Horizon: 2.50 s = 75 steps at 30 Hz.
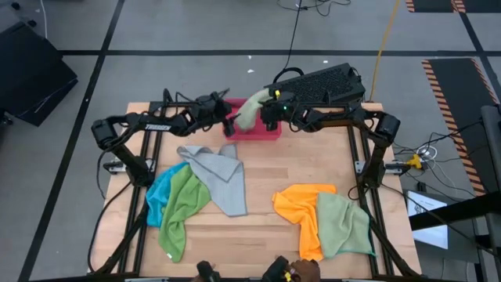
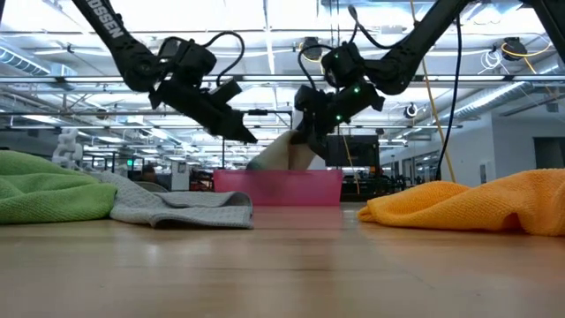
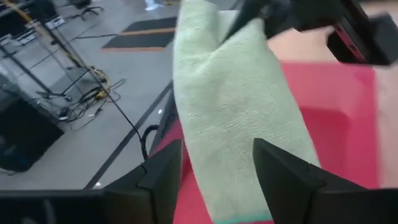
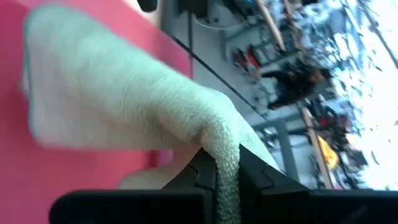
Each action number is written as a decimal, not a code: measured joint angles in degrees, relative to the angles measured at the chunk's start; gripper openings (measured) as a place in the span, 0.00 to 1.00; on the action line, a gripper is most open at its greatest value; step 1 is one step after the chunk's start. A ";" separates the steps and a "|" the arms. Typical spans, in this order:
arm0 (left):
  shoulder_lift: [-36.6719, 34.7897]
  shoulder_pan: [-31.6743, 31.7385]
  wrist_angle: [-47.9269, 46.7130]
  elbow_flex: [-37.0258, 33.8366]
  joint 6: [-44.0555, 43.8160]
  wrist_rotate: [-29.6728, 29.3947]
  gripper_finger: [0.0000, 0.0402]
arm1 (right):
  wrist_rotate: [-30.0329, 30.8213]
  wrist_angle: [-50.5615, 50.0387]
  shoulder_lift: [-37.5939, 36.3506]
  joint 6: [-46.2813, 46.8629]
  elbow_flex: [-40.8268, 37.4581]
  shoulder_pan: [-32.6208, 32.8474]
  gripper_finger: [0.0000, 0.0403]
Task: Fold microfiber towels
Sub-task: Put the folded light green towel into the red bin
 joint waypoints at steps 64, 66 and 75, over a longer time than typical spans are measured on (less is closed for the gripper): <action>9.42 -5.08 -11.31 5.72 28.25 -13.53 0.05 | -13.84 -11.86 1.79 -5.04 0.34 -3.26 0.14; 9.42 -5.03 -11.86 5.71 28.40 -13.54 0.07 | -15.57 -11.86 1.73 -2.58 0.34 -3.46 0.19; 9.42 -4.97 -12.31 5.61 30.27 -13.49 0.05 | -24.19 -12.27 1.41 11.39 0.69 -6.37 0.37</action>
